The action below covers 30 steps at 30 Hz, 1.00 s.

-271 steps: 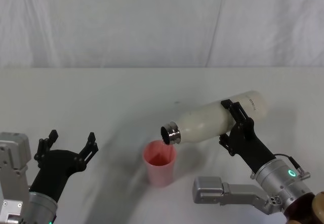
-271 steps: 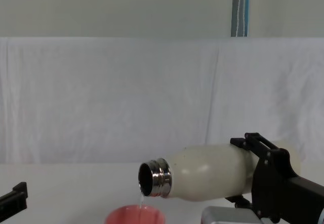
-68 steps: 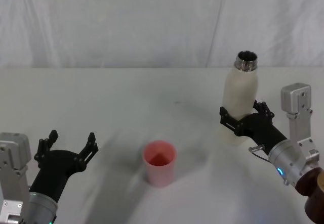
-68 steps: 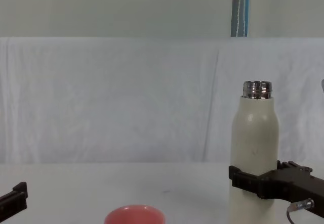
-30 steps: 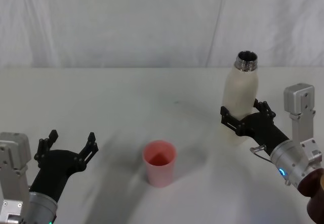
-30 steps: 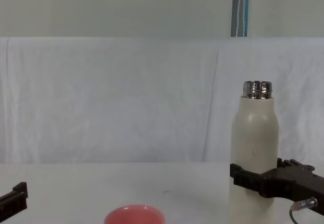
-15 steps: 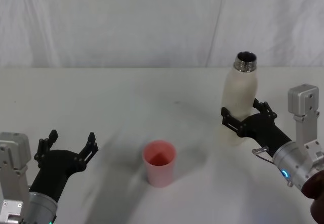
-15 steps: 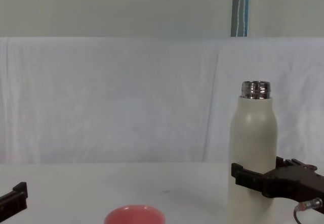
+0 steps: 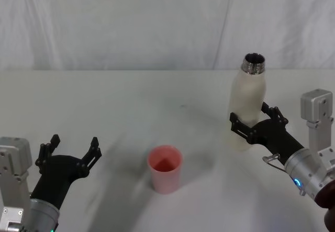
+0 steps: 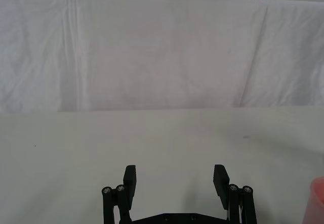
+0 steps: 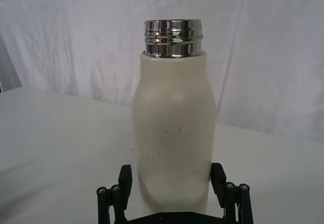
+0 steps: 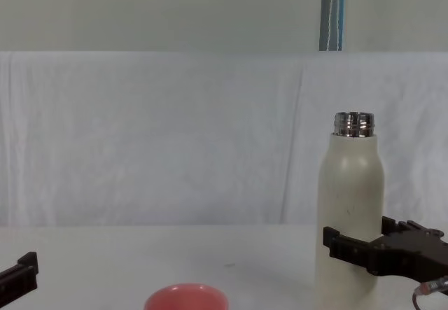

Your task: Grasp the thermos with one hand and pour water into the cup lid.

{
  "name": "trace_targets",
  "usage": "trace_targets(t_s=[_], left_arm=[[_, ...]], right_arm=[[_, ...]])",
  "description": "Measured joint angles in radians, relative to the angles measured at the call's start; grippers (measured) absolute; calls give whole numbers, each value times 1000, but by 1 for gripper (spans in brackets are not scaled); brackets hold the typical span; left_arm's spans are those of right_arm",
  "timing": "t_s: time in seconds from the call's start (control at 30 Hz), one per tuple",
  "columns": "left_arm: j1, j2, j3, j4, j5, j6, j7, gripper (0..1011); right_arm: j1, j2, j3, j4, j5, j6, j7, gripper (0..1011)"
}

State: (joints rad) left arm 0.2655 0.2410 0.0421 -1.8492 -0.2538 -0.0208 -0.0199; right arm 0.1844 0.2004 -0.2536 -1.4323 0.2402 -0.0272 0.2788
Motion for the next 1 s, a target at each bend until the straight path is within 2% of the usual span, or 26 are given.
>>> trace_targets(t_s=[0.6, 1.0], left_arm=[[0, 0, 0, 0, 0, 0, 0, 1001], [0, 0, 0, 0, 0, 0, 0, 1001]], right_arm=[[-49, 24, 19, -52, 31, 5, 0, 1001], [-109, 51, 35, -138, 45, 4, -8, 1001]])
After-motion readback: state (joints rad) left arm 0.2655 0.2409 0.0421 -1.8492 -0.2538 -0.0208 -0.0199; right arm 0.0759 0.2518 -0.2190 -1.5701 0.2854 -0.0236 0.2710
